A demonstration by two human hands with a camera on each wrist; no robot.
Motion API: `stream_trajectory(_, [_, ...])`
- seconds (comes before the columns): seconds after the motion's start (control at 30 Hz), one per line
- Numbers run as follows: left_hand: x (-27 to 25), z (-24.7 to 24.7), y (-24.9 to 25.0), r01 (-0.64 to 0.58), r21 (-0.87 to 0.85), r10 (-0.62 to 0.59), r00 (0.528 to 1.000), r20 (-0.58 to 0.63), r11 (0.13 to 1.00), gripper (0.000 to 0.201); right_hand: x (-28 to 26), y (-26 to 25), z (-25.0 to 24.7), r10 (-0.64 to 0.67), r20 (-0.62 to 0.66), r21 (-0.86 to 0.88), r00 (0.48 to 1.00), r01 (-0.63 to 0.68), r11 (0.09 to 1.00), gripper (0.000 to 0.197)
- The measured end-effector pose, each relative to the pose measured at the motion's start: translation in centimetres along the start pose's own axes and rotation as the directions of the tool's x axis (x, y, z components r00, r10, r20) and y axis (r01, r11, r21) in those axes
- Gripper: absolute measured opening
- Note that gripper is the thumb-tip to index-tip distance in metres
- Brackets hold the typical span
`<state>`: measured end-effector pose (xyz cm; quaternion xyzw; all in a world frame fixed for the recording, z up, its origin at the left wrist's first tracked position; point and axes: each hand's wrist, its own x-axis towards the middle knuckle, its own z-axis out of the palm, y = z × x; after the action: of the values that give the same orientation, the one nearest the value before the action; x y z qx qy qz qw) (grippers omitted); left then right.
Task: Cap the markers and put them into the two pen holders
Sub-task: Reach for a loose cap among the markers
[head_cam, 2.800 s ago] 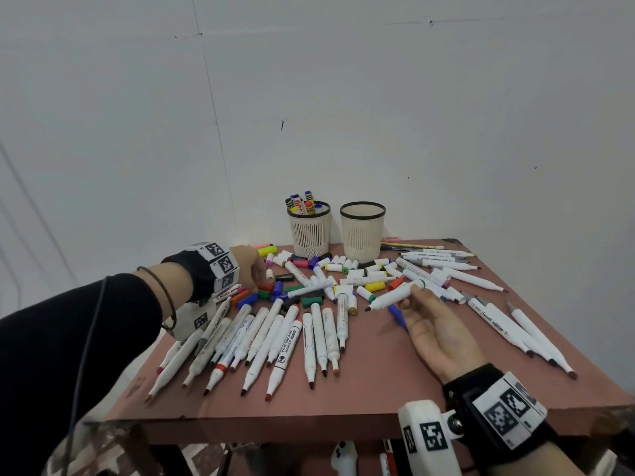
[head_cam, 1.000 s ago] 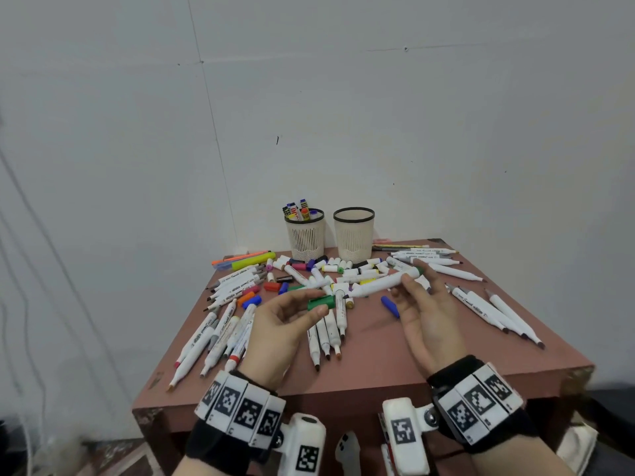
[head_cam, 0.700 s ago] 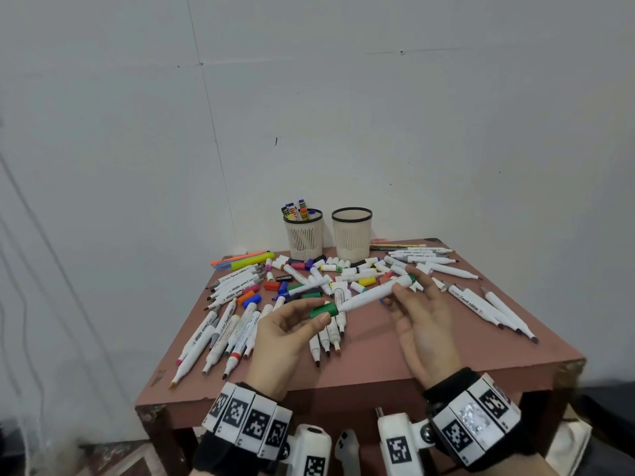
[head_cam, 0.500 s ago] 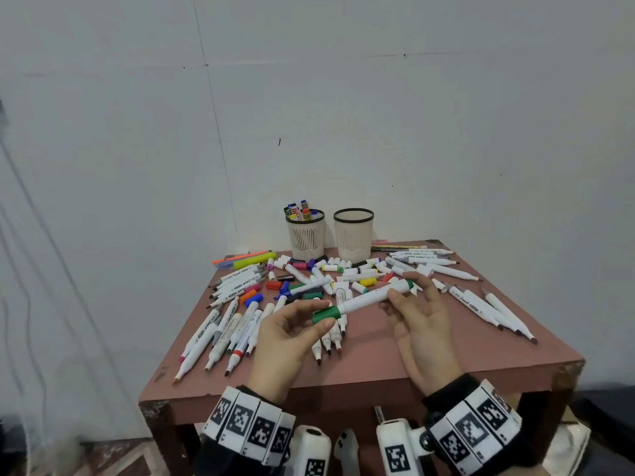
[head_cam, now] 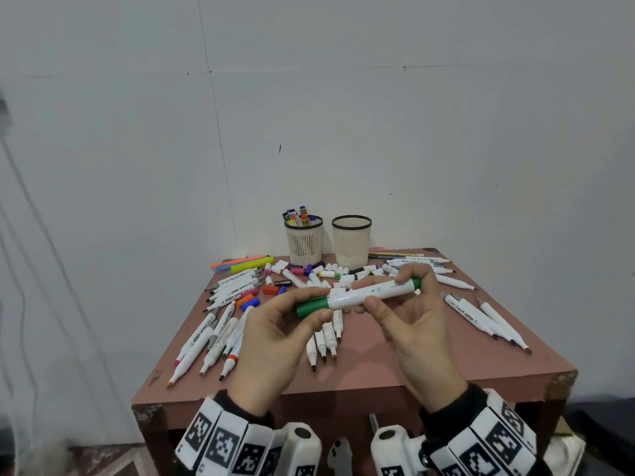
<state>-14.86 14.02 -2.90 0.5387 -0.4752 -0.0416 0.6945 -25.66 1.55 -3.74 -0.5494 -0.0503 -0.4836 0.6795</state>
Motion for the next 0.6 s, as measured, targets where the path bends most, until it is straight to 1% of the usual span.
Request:
stream_trajectory(0.13, [0.0, 0.0, 0.6, -0.053, 0.052, 0.052, 0.999, 0.011, 0.997, 0.026, -0.2, -0.9, 0.5, -0.11, 0.021, -0.071, 0.994, 0.111, 0.991, 0.035])
stream_trajectory(0.27, [-0.2, 0.1, 0.9, -0.039, 0.047, 0.039, 0.999, 0.01, 0.998, 0.027, -0.3, -0.9, 0.6, -0.204, 0.056, -0.094, 0.977, 0.208, 0.974, 0.043])
stream_trajectory(0.37, [-0.7, 0.3, 1.1, -0.012, 0.048, 0.012, 1.0, 0.003, 0.999, 0.029, -0.6, -0.2, 0.4, -0.224, 0.048, -0.089, 0.973, 0.228, 0.97, 0.045])
stream_trajectory(0.47, [-1.3, 0.5, 1.1, 0.022, 0.058, -0.022, 1.0, -0.007, 0.998, 0.026, -1.2, 0.7, 0.4, -0.219, 0.021, -0.07, 0.975, 0.22, 0.973, 0.044])
stream_trajectory(0.6, [-1.2, 0.3, 0.6, 0.093, 0.036, -0.094, 0.995, 0.018, 0.995, 0.024, -1.8, 1.6, 0.5, -0.243, 0.004, -0.082, 0.97, 0.243, 0.967, 0.046])
